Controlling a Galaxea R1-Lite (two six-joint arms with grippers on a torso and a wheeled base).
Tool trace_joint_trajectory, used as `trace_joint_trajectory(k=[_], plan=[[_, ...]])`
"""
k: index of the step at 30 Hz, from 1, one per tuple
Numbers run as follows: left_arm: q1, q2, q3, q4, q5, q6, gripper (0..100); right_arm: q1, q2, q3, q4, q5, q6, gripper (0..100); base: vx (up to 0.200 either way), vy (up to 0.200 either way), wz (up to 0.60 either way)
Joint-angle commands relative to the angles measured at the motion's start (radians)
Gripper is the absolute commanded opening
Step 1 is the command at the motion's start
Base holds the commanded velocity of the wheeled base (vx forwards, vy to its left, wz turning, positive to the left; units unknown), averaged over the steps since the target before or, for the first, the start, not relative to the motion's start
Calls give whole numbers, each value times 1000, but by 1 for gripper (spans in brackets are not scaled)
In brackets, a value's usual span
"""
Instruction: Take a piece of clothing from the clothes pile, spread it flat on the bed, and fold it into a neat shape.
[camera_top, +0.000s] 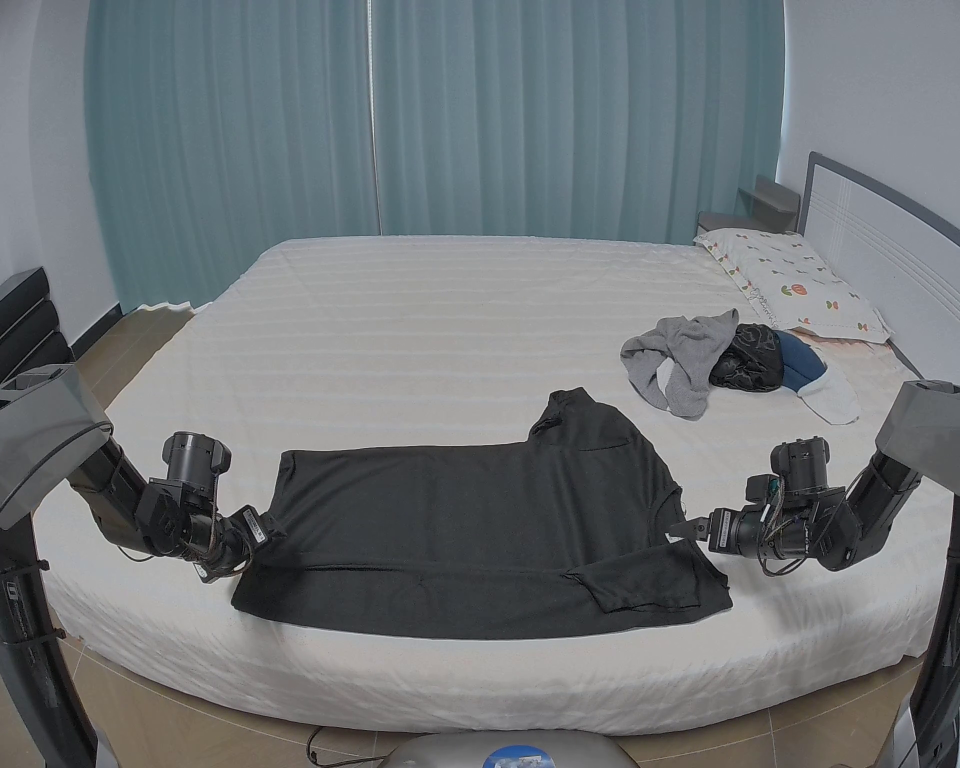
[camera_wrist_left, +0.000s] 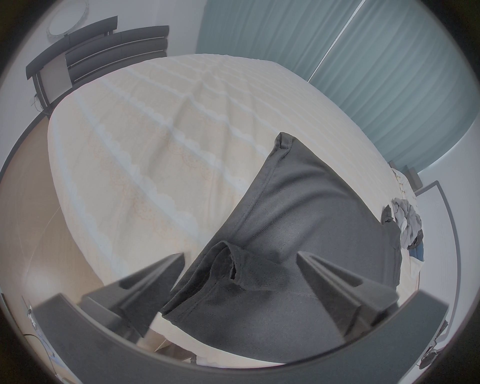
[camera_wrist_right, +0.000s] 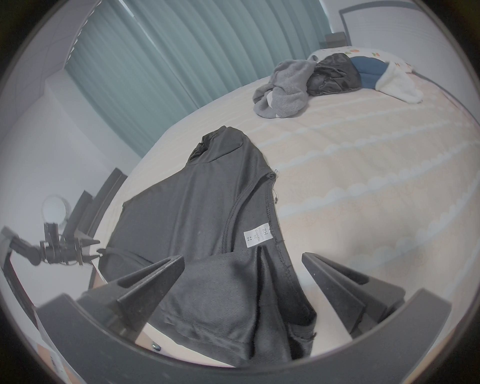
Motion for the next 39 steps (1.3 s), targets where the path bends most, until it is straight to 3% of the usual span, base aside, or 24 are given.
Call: trace_joint_trajectory(k=[1,4,8,13,14,19,31,39], plan=[[18,-19,-9,0,-1,-37,100,2,-82,18,3,2,75,100,0,0,0],[30,-35,-9,-2,-4,-42,100,2,-118,42,3,2,113,100,0,0,0],[51,-65,-1,0,-55,-77,100,5,-197,119,0,2,242,100,0,0,0],[53,-62,-10,-2,-63,-131,100,16,-222,169,-1,0,311,100,0,0,0],[53,-65,-7,-2,-63,-137,100,19,-228,192,-3,6,382,100,0,0,0],[56,-66,-9,1,-61,-141,100,26,-216,183,-3,8,477,100,0,0,0],[58,-60,-2,-2,-64,-158,100,39,-213,194,-3,6,486,100,0,150,0],[53,-63,-4,-3,-73,-164,100,40,-214,196,-3,6,480,100,0,0,0]])
